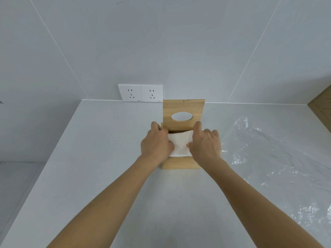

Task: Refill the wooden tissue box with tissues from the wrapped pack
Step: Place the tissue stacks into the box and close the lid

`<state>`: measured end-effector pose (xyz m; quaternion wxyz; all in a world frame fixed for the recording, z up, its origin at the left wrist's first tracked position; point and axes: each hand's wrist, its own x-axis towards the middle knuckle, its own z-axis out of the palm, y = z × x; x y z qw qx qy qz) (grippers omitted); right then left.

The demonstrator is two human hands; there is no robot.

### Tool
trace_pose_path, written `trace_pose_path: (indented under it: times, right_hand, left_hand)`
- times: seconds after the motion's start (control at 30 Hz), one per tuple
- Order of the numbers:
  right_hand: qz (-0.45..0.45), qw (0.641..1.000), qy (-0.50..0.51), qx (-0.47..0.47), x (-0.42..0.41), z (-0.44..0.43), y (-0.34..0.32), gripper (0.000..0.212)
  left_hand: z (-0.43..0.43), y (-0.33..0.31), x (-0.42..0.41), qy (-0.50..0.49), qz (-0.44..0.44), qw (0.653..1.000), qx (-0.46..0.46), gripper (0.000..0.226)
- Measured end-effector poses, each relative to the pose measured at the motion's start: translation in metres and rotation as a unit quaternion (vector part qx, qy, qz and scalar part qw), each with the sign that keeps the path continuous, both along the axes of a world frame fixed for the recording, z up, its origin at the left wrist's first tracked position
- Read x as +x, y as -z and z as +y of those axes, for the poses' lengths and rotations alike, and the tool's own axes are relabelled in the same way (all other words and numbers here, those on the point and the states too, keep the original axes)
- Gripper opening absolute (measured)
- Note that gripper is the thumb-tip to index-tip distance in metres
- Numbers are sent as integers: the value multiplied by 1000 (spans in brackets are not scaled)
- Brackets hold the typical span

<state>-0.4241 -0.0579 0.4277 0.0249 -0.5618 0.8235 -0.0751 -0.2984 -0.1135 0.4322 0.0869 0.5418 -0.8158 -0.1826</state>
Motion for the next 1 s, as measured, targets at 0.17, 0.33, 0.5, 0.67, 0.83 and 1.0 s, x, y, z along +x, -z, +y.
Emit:
trace_pose_path:
  times: [0.17, 0.33, 0.5, 0.67, 0.83, 1.0]
  right_hand:
    - [1, 1000, 12, 2, 2, 0, 10, 38]
    - [15, 1000, 7, 6, 3, -1, 11, 38]
    - [-19, 1000, -18, 4, 0, 6, 2, 33]
    - [-17, 999, -39, -3, 5, 20, -10, 41]
    - [31, 978, -177, -110, -14, 17, -25, 31]
    - [60, 944, -309, 97, -42, -3, -33, 30]
  left_hand:
    - [3, 12, 0, -9, -11, 999, -41, 15]
    - [2, 15, -3, -8, -26, 997, -72, 15]
    - [0, 15, -2, -8, 5, 996, -92, 19]
    - [-1, 11, 0, -10, 42, 992, -119, 24]
    - [-5, -3, 4, 64, 67, 982, -162, 21]
    - [-7, -13, 6, 227, 6, 963, -147, 15]
